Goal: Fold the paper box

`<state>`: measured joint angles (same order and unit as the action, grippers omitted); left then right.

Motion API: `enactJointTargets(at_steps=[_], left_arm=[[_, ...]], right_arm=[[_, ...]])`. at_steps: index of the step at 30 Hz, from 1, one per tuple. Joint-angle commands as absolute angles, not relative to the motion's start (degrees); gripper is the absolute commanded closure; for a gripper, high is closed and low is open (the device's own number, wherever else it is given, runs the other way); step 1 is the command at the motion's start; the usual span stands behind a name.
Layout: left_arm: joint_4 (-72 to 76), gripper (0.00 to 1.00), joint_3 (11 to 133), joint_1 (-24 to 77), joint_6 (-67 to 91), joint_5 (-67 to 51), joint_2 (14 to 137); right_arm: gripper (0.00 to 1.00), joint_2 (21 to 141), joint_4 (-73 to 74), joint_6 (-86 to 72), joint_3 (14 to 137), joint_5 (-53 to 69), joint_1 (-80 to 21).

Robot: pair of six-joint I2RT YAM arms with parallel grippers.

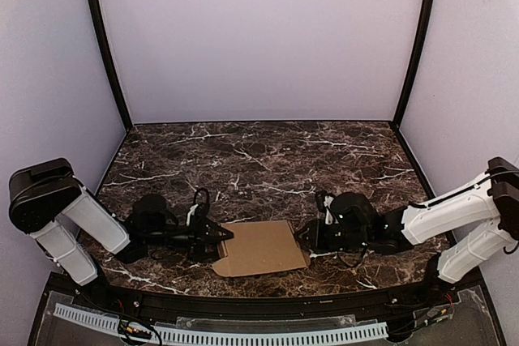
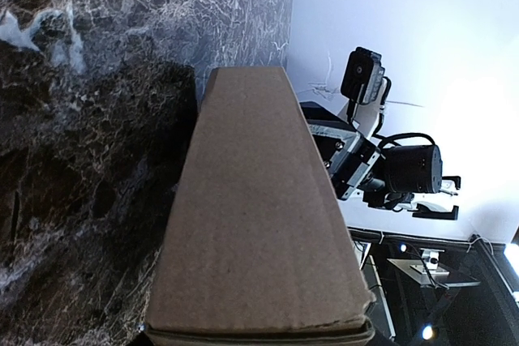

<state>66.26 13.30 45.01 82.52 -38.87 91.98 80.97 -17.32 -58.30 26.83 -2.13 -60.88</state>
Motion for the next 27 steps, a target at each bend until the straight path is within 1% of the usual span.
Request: enactJointTargets(at_steps=[1,8,12,17,22,27], left_arm=[[64.3,0.55,13.8,44.8,80.6,-39.7,88.8],[64.4,0.54,14.4,42.5,81.9,-41.2,86.3],[65.9,0.54,14.3,40.9,83.7,-42.6,85.0],[69.6,0.54,14.0,38.6,87.7,-45.3,83.8],[70.3,0.54,14.2,37.0,90.5,-47.6,82.0],[72.3,0.53,14.1,35.9,93.3,-51.3,81.1]], right_arm=[[0.66,76.2,-10.5,-54.1,29.6,-5.3,-61.3],[0.58,67.0,-8.1,-42.7,30.1,-6.7,-61.3],[0.56,62.6,-7.6,-34.2,30.8,-3.7,-61.3],[0.52,60.4,-3.9,-21.9,33.8,4.2,-61.3],[0.43,59.6,-1.3,-9.1,36.8,7.1,-62.2],[0.31,55.6,-4.0,7.0,35.0,9.0,-62.8]])
